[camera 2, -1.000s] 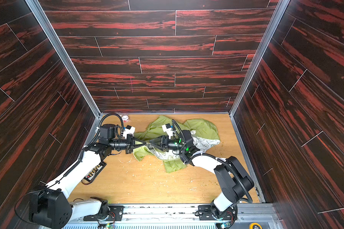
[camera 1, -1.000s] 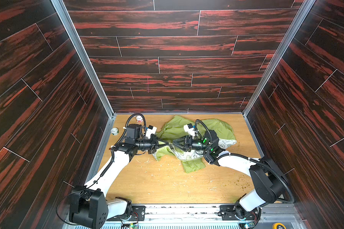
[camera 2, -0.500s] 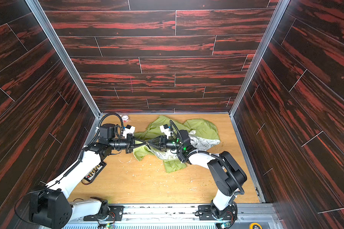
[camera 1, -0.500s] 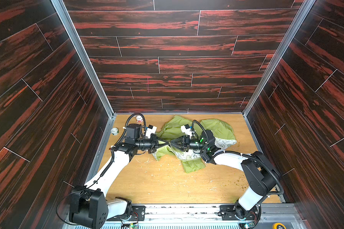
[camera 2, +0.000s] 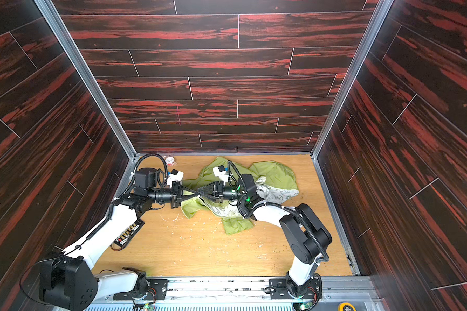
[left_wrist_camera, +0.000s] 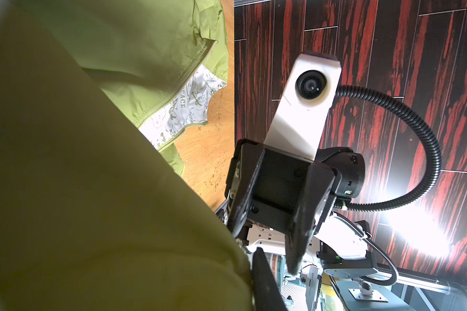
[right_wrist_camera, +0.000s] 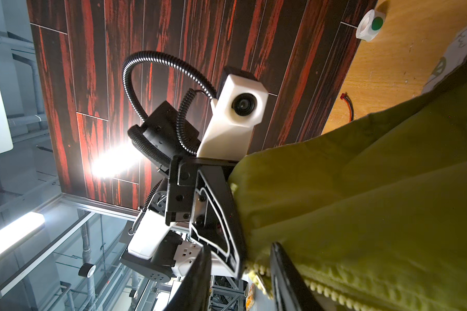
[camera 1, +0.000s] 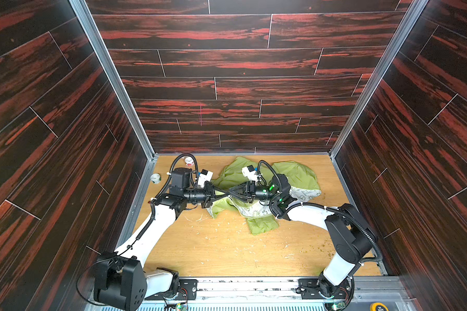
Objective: Zip up the jacket
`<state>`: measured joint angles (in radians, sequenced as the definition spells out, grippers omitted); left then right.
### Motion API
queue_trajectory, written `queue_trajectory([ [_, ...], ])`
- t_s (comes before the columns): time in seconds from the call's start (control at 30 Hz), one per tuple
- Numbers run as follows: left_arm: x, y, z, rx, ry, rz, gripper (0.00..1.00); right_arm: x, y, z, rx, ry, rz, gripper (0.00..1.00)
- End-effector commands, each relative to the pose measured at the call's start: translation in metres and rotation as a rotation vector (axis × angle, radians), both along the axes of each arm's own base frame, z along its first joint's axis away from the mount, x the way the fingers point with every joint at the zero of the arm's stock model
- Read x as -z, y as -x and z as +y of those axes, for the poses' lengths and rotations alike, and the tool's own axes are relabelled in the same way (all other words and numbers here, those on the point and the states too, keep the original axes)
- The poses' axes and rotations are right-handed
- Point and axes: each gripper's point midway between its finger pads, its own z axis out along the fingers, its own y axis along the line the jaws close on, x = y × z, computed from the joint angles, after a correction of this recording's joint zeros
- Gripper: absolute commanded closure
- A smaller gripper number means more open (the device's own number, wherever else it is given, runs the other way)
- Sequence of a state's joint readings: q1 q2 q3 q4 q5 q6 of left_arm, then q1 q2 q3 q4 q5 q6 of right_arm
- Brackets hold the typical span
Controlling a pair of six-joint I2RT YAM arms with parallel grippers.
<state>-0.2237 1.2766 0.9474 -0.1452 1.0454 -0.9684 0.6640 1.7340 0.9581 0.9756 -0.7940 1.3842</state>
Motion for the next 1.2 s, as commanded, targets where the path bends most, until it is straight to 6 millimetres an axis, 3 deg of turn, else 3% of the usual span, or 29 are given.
queue_trajectory([
  [0.0,-0.014,-0.002,-0.003,0.018,0.027,-0.051,1.00,0.001,0.003,0.004,-0.024,-0.013,-0.009,0.63],
  [1.17,-0.013,-0.002,-0.003,0.015,0.026,-0.048,1.00,-0.002,0.017,-0.008,0.003,0.005,-0.025,0.71],
])
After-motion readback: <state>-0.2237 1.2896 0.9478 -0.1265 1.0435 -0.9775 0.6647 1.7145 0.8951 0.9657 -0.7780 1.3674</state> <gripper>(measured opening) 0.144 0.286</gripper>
